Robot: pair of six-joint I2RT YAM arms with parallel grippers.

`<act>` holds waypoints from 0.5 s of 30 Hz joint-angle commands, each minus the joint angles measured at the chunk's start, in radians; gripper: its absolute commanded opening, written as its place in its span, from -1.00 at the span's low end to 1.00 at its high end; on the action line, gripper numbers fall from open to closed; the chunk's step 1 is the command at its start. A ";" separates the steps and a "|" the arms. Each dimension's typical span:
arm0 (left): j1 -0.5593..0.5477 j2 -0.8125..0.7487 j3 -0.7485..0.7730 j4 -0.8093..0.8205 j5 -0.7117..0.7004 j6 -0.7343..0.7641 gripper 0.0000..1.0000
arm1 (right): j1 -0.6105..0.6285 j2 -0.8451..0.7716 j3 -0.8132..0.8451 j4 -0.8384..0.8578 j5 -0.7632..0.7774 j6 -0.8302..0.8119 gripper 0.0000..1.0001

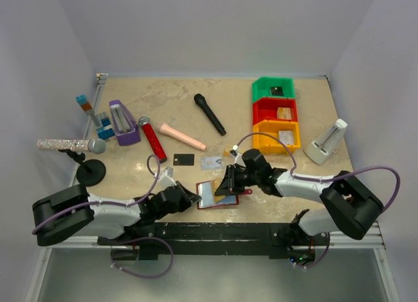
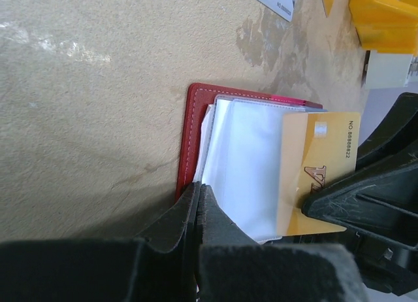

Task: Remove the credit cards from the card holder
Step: Remove the credit card from the card holder, then place the credit card in the storage box.

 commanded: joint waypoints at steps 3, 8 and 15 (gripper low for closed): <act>-0.006 -0.046 -0.082 -0.306 -0.039 0.020 -1.00 | -0.018 -0.071 -0.006 -0.100 0.119 -0.035 -1.00; -0.006 -0.239 -0.088 -0.481 -0.081 0.045 -1.00 | -0.035 -0.180 -0.006 -0.198 0.190 -0.091 -1.00; -0.003 -0.584 -0.020 -0.669 -0.142 0.238 -0.67 | -0.033 -0.305 0.040 -0.329 0.202 -0.156 -1.00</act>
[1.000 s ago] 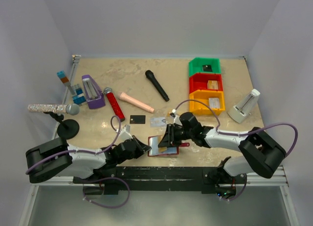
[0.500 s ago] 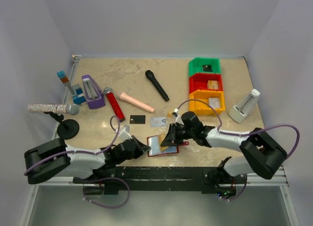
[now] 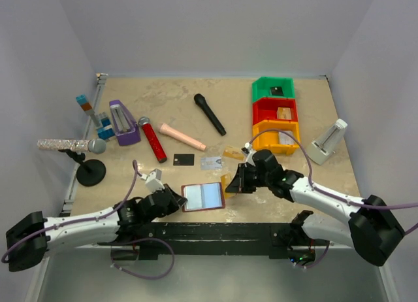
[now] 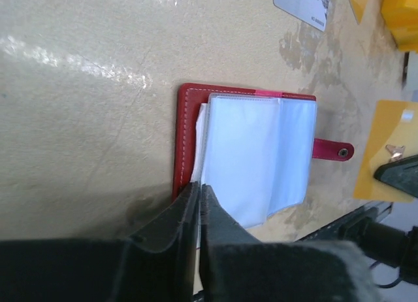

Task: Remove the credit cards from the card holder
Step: Place the credit card in the storage box.

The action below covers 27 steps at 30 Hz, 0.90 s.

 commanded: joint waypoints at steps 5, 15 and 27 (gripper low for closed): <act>-0.001 -0.305 0.077 -0.165 -0.033 0.343 0.00 | 0.003 -0.150 0.026 0.050 -0.056 -0.044 -1.00; -0.001 -0.272 0.025 0.393 0.232 0.534 0.39 | 0.084 -0.091 0.038 0.262 -0.297 -0.085 -1.00; 0.000 -0.103 0.031 0.626 0.326 0.584 0.32 | 0.135 -0.068 0.063 0.307 -0.345 -0.101 -1.00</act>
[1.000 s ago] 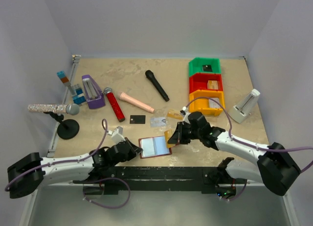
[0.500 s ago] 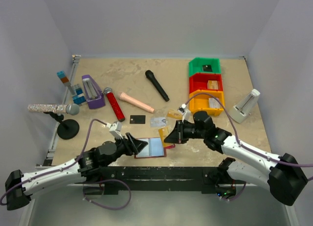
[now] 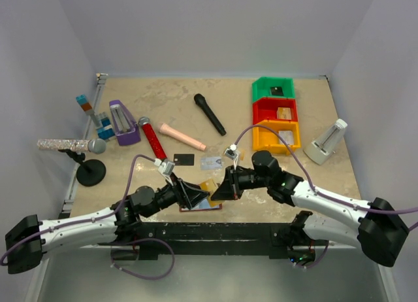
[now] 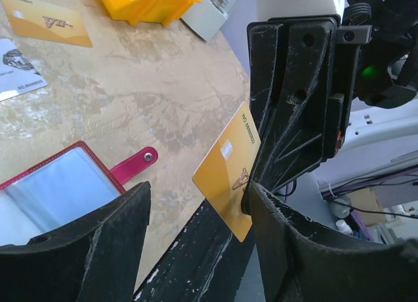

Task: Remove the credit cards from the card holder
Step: Place the credit card in the storage box.

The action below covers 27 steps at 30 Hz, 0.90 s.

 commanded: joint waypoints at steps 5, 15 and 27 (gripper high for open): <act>0.000 0.048 -0.030 0.221 0.061 0.019 0.07 | 0.012 0.020 0.041 0.095 -0.083 -0.018 -1.00; 0.000 0.030 -0.065 0.286 0.070 0.011 -0.65 | 0.012 0.051 0.059 0.086 -0.185 -0.045 -1.00; 0.000 0.022 -0.149 0.384 -0.183 -0.168 -1.00 | 0.008 -0.089 -0.034 0.104 0.121 0.036 0.21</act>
